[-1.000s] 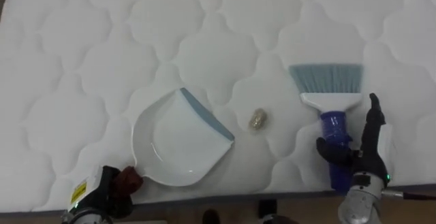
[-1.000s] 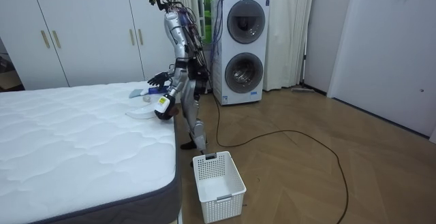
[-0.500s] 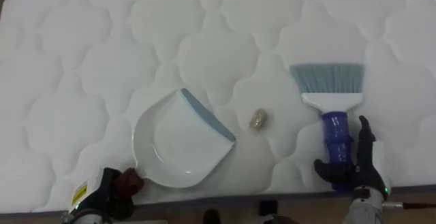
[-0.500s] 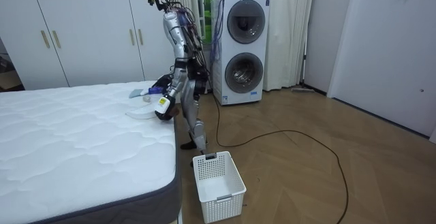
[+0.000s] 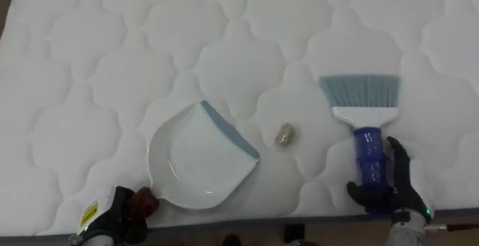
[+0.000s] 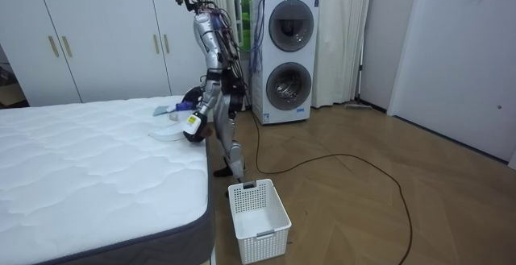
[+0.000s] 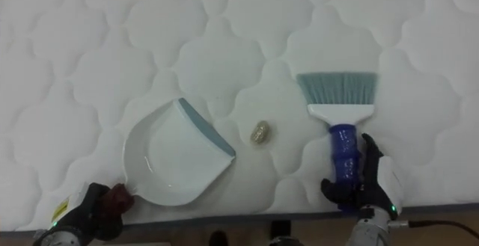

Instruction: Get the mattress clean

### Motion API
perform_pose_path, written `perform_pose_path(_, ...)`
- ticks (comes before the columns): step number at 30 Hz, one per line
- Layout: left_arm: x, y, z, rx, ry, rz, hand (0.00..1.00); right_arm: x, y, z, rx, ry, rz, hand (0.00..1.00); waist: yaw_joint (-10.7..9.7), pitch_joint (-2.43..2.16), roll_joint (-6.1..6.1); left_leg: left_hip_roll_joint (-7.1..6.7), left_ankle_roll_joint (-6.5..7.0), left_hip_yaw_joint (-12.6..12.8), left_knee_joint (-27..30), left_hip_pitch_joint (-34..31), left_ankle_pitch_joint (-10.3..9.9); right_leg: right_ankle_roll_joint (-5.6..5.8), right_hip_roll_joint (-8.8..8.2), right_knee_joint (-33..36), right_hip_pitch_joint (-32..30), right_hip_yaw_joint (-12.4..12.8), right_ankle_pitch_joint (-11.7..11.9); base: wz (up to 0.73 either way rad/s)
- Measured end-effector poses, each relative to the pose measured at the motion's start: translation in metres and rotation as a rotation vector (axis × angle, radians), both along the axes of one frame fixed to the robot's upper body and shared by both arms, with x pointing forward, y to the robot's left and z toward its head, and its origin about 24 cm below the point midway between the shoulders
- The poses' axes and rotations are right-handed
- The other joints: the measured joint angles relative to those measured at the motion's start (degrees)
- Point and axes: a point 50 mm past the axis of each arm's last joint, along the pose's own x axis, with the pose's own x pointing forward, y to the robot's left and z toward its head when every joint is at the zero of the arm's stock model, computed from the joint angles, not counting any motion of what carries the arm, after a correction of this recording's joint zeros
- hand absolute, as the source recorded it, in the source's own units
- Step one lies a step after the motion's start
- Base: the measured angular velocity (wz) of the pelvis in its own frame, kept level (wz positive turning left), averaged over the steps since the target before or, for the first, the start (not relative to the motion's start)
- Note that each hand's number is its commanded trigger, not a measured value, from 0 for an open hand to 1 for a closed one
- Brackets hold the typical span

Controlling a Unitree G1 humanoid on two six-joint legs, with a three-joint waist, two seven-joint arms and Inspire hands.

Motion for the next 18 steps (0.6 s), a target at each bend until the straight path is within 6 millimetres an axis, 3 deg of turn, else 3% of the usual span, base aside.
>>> perform_pose_path(7,0.003,0.001,0.003,-0.006,-0.001,-0.016,1.00,0.003,-0.016,0.003,-0.022,0.029,-0.063,1.00,0.0,-0.02,-0.07,0.01,0.00,-0.1,0.5,-0.5,0.0,0.12,0.05,0.0,-0.2,0.0,-0.1,0.01)
perform_pose_path(18,0.004,0.002,0.004,-0.015,0.008,-0.019,1.00,-0.007,-0.018,-0.008,0.064,0.114,-0.124,1.00,0.2,-0.12,-0.36,-0.05,0.01,-0.1,0.8,-0.6,0.0,0.17,-0.02,0.2,-0.2,0.2,-0.2,0.00)
